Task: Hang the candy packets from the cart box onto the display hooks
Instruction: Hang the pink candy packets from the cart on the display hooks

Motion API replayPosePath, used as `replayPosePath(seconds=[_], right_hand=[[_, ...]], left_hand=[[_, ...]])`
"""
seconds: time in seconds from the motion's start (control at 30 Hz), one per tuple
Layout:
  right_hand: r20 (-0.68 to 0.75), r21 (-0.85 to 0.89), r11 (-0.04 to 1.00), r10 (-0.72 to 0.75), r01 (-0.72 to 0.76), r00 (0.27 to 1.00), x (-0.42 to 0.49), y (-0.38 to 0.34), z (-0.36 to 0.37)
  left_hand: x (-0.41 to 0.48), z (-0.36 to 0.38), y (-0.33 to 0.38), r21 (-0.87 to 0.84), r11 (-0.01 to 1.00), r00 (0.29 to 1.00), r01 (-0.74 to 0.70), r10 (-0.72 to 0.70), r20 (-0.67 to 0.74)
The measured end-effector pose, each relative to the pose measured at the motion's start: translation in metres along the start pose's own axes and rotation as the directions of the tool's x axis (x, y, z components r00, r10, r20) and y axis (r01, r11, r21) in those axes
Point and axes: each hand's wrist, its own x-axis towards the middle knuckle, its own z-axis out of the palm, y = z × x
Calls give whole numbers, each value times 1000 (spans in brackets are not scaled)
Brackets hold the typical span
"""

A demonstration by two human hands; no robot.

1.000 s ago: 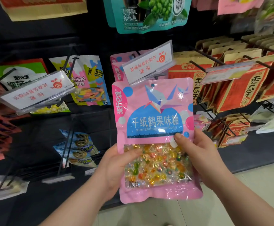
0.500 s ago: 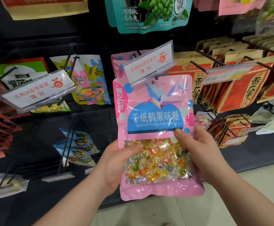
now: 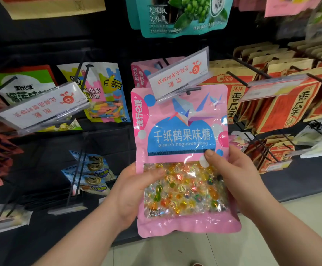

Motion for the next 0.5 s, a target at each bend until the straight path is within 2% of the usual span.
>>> replayPosePath(seconds=[0.3,0.5], right_hand=[[5,2,997,75,-75,997,-14,5,-5],[22,33,996,77,-78,997,-20,-1,-6]], left_hand=[[-12,3,-7,51,998,999,30,-28,-23],[-17,8,-3,13,999,999,32,-32,-10]])
